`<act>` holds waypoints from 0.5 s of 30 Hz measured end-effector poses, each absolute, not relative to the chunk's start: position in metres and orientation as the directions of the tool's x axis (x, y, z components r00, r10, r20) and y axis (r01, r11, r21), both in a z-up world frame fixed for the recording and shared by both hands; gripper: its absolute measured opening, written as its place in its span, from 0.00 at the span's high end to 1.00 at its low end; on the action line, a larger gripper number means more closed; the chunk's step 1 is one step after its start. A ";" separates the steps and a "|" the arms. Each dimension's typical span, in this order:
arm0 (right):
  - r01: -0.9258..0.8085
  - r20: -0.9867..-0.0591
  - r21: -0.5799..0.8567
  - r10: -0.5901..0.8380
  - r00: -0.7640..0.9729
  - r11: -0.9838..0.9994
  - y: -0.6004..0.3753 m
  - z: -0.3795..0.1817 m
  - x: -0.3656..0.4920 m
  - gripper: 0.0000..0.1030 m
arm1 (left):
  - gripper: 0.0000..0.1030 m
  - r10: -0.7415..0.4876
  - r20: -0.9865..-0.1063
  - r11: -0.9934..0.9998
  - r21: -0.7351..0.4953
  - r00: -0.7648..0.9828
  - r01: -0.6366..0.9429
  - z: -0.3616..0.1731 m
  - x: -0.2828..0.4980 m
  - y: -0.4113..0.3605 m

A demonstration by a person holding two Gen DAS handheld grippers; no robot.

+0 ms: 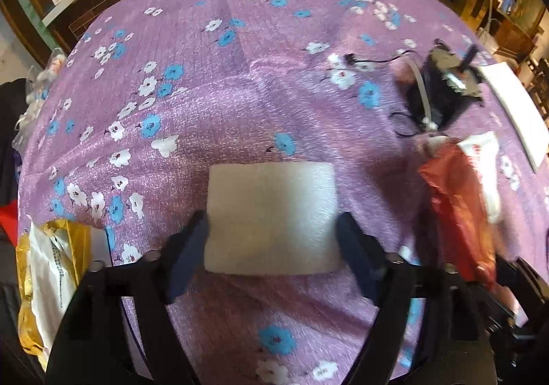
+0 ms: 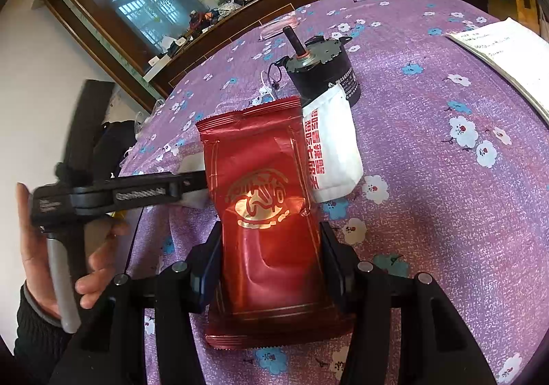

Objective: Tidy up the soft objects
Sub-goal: 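Grasp the white foam sponge with the left tool while the right tool holds the red pack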

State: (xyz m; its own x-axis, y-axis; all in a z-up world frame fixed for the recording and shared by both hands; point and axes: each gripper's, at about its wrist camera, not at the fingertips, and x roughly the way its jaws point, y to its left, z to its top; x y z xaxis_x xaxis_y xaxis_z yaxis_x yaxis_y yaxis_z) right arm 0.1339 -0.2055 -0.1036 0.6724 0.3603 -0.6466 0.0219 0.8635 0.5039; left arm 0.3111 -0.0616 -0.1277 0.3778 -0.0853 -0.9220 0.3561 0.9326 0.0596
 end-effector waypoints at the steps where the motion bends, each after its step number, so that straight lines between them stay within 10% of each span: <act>1: 0.021 -0.645 0.506 0.362 0.673 0.862 -0.206 -0.104 0.133 0.49 | 0.19 -0.084 -0.933 0.937 0.045 0.350 0.345 -0.133 0.315 -0.060; 15: -0.010 -0.615 0.528 0.390 0.686 0.849 -0.208 -0.101 0.129 0.49 | 0.24 -0.187 -0.877 0.967 -0.086 0.443 0.238 -0.073 0.250 -0.015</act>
State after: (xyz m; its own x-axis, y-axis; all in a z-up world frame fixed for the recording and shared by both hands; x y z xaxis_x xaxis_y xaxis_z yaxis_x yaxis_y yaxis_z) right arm 0.1295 -0.2084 -0.1013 0.6855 0.3902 -0.6147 -0.0101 0.8492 0.5279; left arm 0.2496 -0.0145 -0.0725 0.4433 -0.1868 -0.8767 0.2379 0.9675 -0.0859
